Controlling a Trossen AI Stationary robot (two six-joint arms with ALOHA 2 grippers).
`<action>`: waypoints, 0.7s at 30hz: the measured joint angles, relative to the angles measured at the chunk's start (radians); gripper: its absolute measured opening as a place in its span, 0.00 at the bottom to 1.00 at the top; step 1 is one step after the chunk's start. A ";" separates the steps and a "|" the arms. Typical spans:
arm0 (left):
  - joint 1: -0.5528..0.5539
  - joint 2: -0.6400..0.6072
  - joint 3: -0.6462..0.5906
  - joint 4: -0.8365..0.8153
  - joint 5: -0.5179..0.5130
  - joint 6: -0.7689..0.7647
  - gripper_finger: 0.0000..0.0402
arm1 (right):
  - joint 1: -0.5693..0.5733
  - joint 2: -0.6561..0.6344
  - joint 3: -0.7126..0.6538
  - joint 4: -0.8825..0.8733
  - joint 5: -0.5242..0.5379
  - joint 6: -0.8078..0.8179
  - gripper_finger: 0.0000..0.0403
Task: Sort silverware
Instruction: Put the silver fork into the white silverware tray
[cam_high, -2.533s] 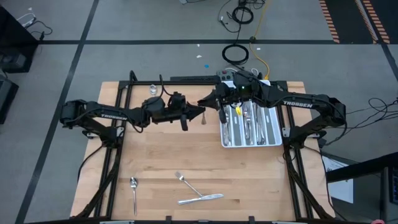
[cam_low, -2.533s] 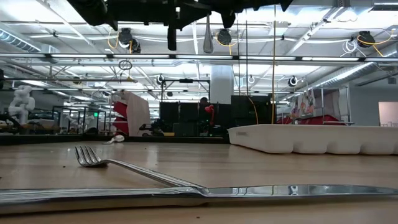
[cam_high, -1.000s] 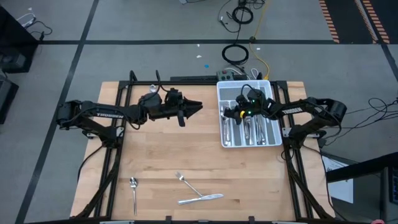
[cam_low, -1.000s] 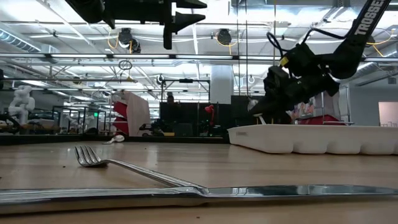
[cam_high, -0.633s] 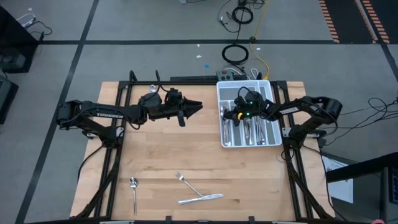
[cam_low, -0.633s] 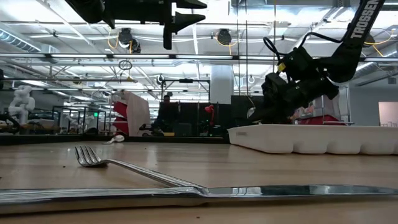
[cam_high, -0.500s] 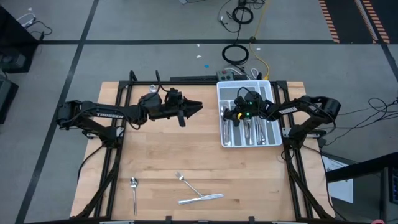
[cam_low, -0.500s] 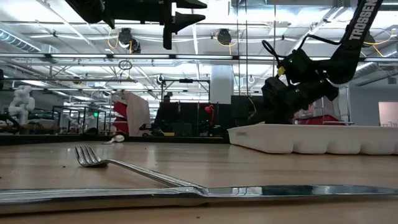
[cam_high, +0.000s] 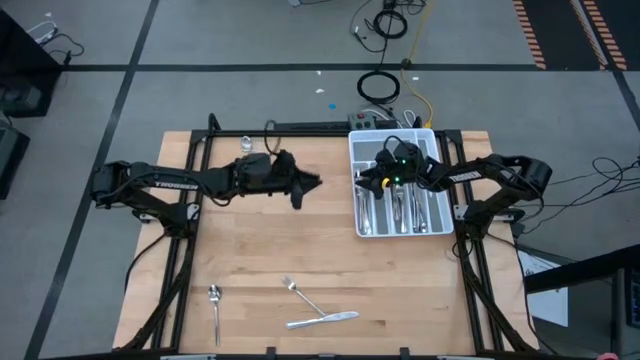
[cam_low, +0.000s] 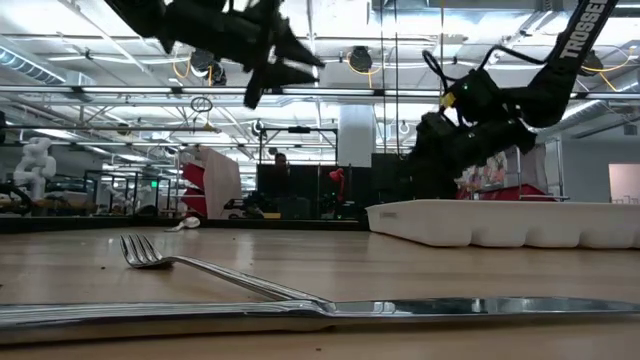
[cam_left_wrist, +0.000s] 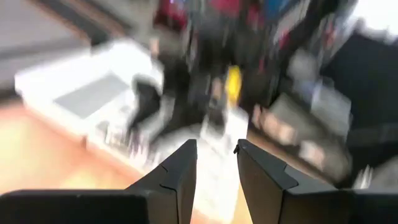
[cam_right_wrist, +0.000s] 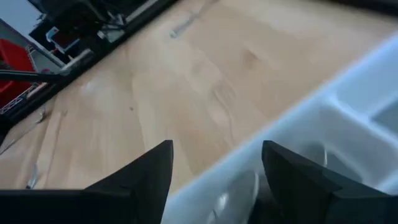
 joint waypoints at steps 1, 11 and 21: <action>-0.005 -0.005 0.000 -0.067 0.025 0.018 0.30 | 0.000 -0.014 0.006 -0.003 0.000 -0.012 0.58; -0.184 -0.016 -0.001 -0.424 0.240 0.335 0.30 | -0.032 -0.201 0.089 -0.273 0.058 -0.185 0.62; -0.364 0.037 0.000 -0.490 0.235 0.524 0.30 | -0.032 -0.261 0.104 -0.356 0.070 -0.162 0.62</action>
